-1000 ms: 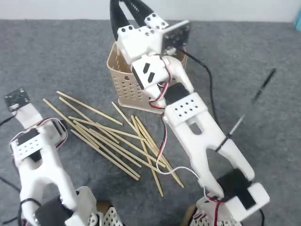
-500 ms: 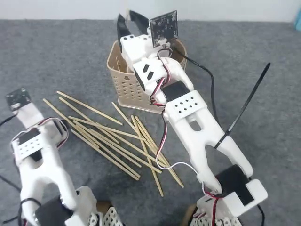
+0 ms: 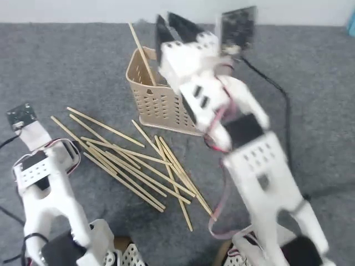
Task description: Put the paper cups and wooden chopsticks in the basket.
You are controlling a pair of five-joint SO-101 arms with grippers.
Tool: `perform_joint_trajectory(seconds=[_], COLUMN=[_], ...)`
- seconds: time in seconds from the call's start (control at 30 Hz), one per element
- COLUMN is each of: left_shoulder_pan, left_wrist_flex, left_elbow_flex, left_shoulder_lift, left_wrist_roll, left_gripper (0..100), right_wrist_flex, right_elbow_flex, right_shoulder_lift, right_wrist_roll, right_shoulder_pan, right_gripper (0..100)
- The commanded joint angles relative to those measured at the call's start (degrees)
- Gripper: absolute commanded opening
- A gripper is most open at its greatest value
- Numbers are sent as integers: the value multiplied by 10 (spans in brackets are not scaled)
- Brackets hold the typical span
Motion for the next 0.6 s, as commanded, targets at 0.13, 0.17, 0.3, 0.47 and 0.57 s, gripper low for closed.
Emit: perform_joint_trajectory(seconds=[0.13,0.17,0.3,0.47,0.57], left_shoulder_pan=[6,6,6,4,3], left_wrist_flex=[-11,-11,-11,-11,0], left_elbow_flex=[-22,-23,-28,-36,-52], left_shoulder_lift=[-3,-3,-2,-2,-2], left_wrist_roll=[5,5,34,50,52], left_gripper=[261,261,261,261,261], right_wrist_flex=[371,401,486,456,404], right_elbow_flex=[16,34,142,280,345], right_shoulder_lift=[-116,-119,-121,-121,-118], right_wrist_roll=[-22,-22,23,98,101], right_shoulder_pan=[9,11,13,25,51], right_gripper=[76,76,75,6,19])
